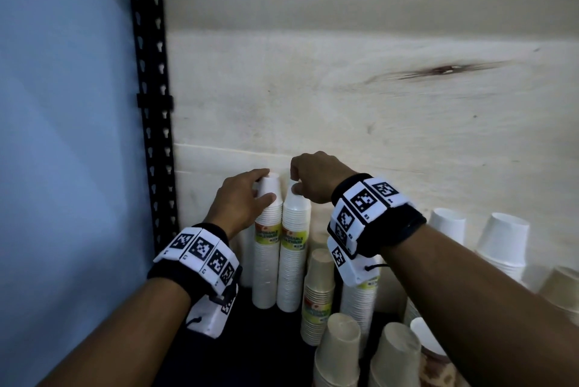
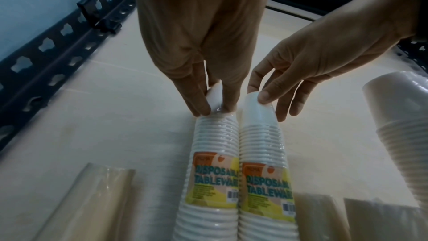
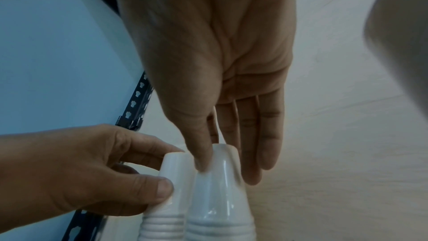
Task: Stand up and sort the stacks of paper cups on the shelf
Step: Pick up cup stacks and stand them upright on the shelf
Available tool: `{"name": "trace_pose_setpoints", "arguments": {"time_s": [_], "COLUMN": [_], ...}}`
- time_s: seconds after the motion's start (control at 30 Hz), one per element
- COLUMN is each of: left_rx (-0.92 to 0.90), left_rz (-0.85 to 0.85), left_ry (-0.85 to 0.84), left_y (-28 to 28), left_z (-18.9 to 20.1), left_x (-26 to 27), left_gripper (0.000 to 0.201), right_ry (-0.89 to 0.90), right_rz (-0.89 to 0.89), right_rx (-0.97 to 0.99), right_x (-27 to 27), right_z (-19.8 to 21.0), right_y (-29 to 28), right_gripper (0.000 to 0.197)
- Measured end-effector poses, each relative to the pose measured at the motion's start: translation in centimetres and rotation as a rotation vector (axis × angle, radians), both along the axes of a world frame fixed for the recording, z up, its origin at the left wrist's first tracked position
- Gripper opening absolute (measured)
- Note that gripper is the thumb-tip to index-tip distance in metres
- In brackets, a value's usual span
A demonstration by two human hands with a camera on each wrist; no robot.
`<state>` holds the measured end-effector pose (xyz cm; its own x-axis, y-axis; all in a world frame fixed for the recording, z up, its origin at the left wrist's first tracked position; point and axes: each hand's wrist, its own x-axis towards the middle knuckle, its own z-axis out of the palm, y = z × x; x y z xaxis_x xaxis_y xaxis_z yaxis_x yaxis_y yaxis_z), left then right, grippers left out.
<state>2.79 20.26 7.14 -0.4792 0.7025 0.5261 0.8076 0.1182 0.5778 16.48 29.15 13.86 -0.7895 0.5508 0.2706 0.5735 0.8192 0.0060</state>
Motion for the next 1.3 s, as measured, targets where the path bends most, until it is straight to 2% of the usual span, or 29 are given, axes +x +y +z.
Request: {"name": "trace_pose_setpoints", "arguments": {"time_s": [0.4,0.63,0.87,1.0,1.3], "left_rx": [0.004,-0.051,-0.144,-0.229,-0.317], "left_rz": [0.002,0.039,0.092,0.110,0.134], "left_ry": [0.008,0.107,0.214,0.246,0.278], "left_y": [-0.2,-0.5,-0.9,-1.8,-4.1], "left_z": [-0.2,-0.6,0.0,0.3,2.1], "left_x": [-0.1,0.0,0.9,1.5,3.0], "left_gripper": [0.058,0.060,0.062,0.069,0.074], "right_ry": [0.050,0.083,0.011,-0.064,-0.159], "right_rz": [-0.014,-0.061,-0.028,0.002,0.045], "right_rx": [-0.055,-0.049,0.077,0.102,0.069], "right_x": [0.0,-0.6,-0.4,0.7,4.3], "right_z": [-0.1,-0.4,-0.6,-0.8,0.1], "right_y": [0.5,0.9,0.1,-0.8,-2.2], "right_gripper": [0.026,0.023,0.027,0.022,0.045]}}
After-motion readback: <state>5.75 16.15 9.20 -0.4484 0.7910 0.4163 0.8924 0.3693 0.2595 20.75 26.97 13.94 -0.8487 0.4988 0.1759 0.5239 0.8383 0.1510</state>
